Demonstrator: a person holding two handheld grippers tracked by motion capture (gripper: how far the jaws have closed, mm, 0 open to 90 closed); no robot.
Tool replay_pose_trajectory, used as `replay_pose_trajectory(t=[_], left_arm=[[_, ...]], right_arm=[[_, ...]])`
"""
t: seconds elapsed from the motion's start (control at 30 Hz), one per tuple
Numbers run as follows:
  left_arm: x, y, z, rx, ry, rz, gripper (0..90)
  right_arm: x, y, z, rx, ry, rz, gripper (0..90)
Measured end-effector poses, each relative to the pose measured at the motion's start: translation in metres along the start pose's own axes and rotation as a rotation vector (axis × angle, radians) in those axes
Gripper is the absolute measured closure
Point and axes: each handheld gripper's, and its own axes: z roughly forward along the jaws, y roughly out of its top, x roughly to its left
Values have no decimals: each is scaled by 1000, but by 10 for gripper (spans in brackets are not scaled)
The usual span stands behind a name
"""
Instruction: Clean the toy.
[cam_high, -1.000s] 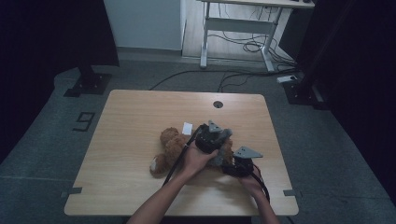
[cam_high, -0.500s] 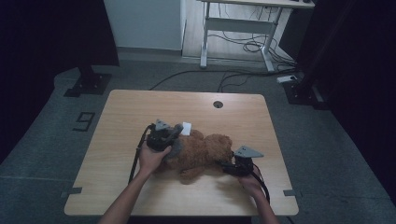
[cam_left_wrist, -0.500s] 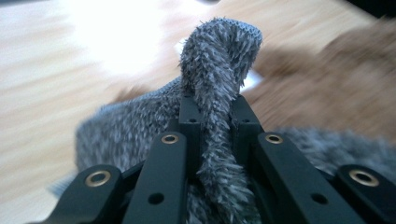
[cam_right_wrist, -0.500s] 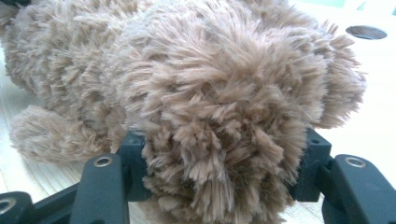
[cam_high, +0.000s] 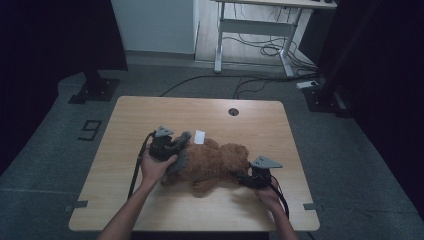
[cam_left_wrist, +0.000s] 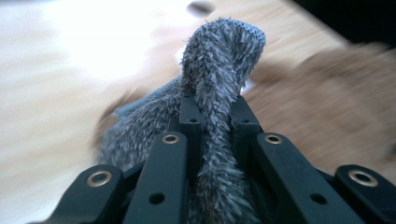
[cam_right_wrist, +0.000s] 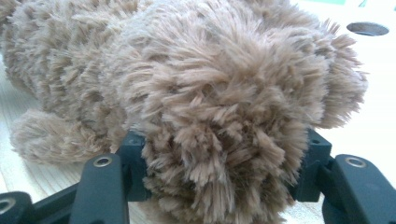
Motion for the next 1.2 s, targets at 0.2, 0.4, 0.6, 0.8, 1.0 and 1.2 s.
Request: replay_pose_trajectory(t=[0.2,0.4,0.6,0.8,1.0,1.2], left_arm=[[-75,44,21,-30,-116,109,790],[-131,54,79,55,-169,163,787],[-120,38,112,113,-216,57,789],[-99,40,92,142,-48,136,791],[-55,21,69,111,-58,48,791],[-24,13,47,106,-20,7,789]], right_arm=[[1,0,0,-4,-6,4,387],[2,0,0,0,-9,-6,384],[2,-2,0,14,-12,0,386],[3,-2,-1,9,-9,-10,386],[7,-2,0,13,-8,-28,387],[6,-3,0,15,-7,-19,386]])
